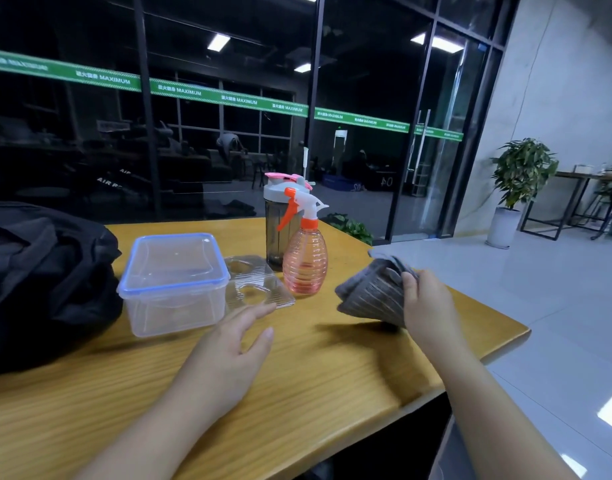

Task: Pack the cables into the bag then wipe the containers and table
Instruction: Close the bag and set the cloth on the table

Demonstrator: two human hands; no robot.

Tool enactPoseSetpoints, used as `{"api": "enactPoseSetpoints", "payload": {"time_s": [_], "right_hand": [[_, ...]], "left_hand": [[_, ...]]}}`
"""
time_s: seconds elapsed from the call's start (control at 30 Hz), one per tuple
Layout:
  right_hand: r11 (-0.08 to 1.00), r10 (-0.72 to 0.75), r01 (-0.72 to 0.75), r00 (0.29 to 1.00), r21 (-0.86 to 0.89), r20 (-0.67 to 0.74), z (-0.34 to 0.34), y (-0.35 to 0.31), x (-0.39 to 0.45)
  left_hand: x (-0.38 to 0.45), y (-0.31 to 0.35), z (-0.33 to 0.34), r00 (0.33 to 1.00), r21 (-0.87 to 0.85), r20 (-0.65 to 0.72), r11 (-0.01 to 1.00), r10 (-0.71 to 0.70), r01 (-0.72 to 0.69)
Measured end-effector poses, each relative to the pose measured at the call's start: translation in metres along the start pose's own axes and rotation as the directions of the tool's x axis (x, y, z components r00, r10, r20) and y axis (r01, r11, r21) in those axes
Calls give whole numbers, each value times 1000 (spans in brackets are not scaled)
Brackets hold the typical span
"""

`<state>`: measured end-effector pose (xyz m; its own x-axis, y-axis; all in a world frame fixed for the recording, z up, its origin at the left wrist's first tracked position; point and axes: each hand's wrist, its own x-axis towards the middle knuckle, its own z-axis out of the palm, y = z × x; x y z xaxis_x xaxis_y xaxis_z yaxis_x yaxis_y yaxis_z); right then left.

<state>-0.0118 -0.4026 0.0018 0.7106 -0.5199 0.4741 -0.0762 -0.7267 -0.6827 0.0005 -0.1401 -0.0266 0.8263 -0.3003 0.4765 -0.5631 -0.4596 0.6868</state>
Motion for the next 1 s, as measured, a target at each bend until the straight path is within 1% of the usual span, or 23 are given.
{"api": "enactPoseSetpoints", "payload": {"time_s": [0.07,0.13,0.17,0.23,0.3,0.33,0.4,0.47,0.53,0.63,0.67,0.73,0.77,0.87,0.93,1.0], "right_hand": [[988,-28,20,998,151,57,5,-23,-5],[936,-30,-28,987,350,161,17,-44,-11],[885,-26,-84,973,458,228,24,-54,-14],[754,-20,-226,930,617,366,35,-72,-21],[651,-30,-345,878,676,478,43,-87,-26],[604,-29,-404,850,687,525,47,-92,-28],[533,-11,-499,803,683,596,54,-100,-32],[499,-6,-547,773,672,634,59,-104,-34],[516,-48,-560,737,648,674,63,-104,-36],[647,-140,-484,685,590,715,64,-101,-40],[661,-155,-468,679,586,718,65,-99,-41],[649,-164,-470,681,598,714,65,-94,-40],[642,-171,-470,682,605,711,64,-92,-39],[631,-210,-455,679,628,704,61,-88,-38],[618,-228,-455,676,641,700,59,-85,-38],[597,-250,-467,665,652,704,57,-84,-38]], "left_hand": [[1,-2,0,1000,-7,-8,1000,-3,2],[1,-2,0,999,-27,-31,999,-44,43],[2,-1,0,995,-65,-33,994,-89,87],[3,2,-3,989,-227,-15,964,-147,140],[3,7,-7,990,-404,-9,906,-140,124],[3,11,-10,990,-459,-24,881,-141,114],[3,17,-14,977,-513,-104,852,-186,107],[4,14,-17,936,-516,-226,848,-269,119],[6,10,-21,902,-517,-293,846,-317,130],[7,7,-26,887,-559,-291,816,-359,147],[7,6,-26,882,-561,-287,812,-374,162],[8,5,-27,881,-554,-280,814,-380,175],[9,6,-27,891,-557,-265,813,-368,170],[11,8,-30,910,-633,-211,759,-357,151],[10,8,-34,906,-652,-177,735,-385,185],[9,8,-40,904,-674,-99,696,-416,247]]}}
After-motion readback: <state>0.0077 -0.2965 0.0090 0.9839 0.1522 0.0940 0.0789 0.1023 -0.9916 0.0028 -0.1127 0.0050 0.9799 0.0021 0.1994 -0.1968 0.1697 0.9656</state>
